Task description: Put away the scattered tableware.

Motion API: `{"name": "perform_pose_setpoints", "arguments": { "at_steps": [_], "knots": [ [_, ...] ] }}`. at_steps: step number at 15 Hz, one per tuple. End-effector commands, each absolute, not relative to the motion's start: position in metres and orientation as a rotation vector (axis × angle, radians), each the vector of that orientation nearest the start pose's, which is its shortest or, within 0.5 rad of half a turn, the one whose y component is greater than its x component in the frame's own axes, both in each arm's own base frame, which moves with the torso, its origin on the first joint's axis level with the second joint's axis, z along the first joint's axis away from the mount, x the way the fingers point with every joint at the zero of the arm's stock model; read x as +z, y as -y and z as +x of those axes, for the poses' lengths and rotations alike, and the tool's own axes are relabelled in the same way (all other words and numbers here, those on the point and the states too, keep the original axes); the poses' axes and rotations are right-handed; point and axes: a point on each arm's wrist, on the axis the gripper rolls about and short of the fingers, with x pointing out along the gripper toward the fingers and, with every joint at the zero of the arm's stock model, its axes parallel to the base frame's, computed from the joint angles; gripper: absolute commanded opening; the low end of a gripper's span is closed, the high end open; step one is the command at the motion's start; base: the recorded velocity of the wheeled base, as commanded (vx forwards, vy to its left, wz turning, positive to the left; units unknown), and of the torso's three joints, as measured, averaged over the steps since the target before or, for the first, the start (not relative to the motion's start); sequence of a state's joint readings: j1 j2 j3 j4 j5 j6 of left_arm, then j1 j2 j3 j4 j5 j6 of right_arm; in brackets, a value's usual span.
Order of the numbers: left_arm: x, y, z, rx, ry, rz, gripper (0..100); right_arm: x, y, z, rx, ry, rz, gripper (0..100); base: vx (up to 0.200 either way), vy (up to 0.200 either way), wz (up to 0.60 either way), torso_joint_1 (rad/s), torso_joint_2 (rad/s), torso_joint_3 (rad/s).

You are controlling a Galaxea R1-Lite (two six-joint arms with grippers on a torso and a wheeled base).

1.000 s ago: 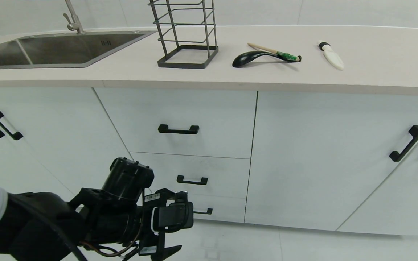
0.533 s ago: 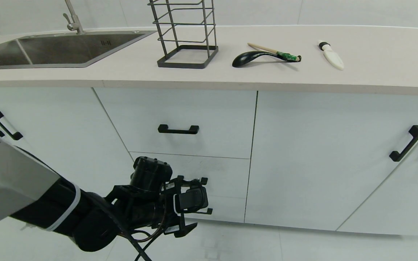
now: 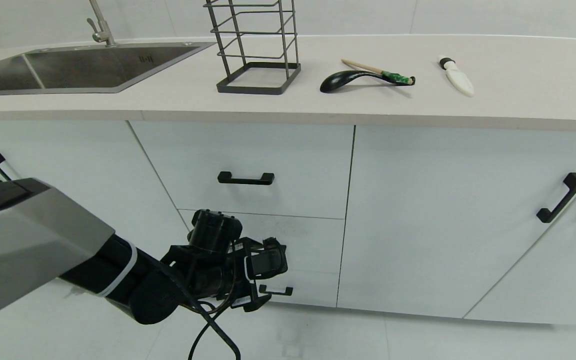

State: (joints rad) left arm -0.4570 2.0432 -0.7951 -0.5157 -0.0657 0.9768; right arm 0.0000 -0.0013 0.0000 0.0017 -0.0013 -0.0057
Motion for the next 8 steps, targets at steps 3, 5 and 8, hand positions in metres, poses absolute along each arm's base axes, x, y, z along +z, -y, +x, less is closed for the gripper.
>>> {"name": "perform_pose_setpoints", "arguments": {
  "at_steps": [3, 5, 8],
  "knots": [
    [0.036, 0.148, 0.322, -0.806, -0.436, 1.062, 100, 0.075, 0.000, -0.023, -0.002, -0.002, -0.006, 0, 0.000, 0.000, 0.00, 0.000, 0.00, 0.000],
    [0.032, 0.146, 0.327, -0.789, -0.430, 1.055, 100, 0.075, 0.000, -0.023, -0.002, -0.002, -0.006, 0, 0.000, 0.000, 0.00, 0.000, 0.00, 0.000],
    [0.029, 0.141, 0.336, -0.777, -0.429, 1.048, 100, 0.075, 0.000, -0.023, -0.002, -0.002, -0.006, 0, 0.000, 0.000, 0.00, 0.000, 0.00, 0.000]
  ]
}}
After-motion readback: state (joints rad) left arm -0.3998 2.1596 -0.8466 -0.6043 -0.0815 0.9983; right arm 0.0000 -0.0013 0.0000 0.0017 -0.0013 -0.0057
